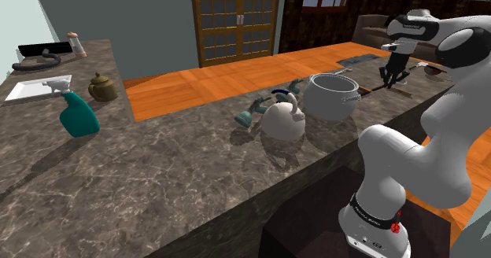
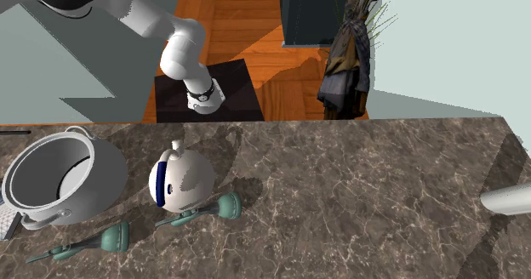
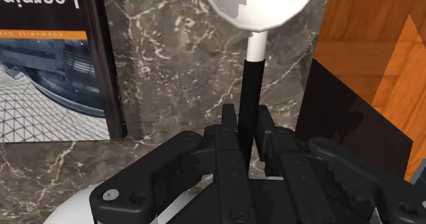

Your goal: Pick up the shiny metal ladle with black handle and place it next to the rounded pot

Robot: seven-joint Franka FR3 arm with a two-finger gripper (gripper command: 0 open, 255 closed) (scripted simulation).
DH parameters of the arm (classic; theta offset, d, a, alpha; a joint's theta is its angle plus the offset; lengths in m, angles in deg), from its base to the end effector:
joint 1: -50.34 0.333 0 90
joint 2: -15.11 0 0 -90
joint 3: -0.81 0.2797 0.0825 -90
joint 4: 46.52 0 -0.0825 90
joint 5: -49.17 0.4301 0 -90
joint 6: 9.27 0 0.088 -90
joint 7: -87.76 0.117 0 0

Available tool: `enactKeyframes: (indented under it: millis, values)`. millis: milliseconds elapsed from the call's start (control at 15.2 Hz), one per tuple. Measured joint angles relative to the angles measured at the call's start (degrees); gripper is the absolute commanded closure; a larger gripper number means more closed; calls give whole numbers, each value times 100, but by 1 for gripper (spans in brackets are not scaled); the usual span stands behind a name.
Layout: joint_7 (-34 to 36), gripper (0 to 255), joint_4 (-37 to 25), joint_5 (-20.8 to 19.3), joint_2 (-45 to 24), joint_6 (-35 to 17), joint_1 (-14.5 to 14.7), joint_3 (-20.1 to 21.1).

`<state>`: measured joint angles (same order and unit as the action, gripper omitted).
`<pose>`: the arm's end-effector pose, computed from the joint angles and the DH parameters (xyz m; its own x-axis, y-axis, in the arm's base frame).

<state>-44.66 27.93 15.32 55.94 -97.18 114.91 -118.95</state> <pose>0.2011 -0.6765 0.4094 0.2750 0.9550 0.1109 0.9594 -0.2651 -0.0964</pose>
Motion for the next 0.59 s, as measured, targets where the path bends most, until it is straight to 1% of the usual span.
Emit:
enactKeyframes:
  millis: [594]
  values:
    - [121,255,459,-152,193,-537,-79,-105]
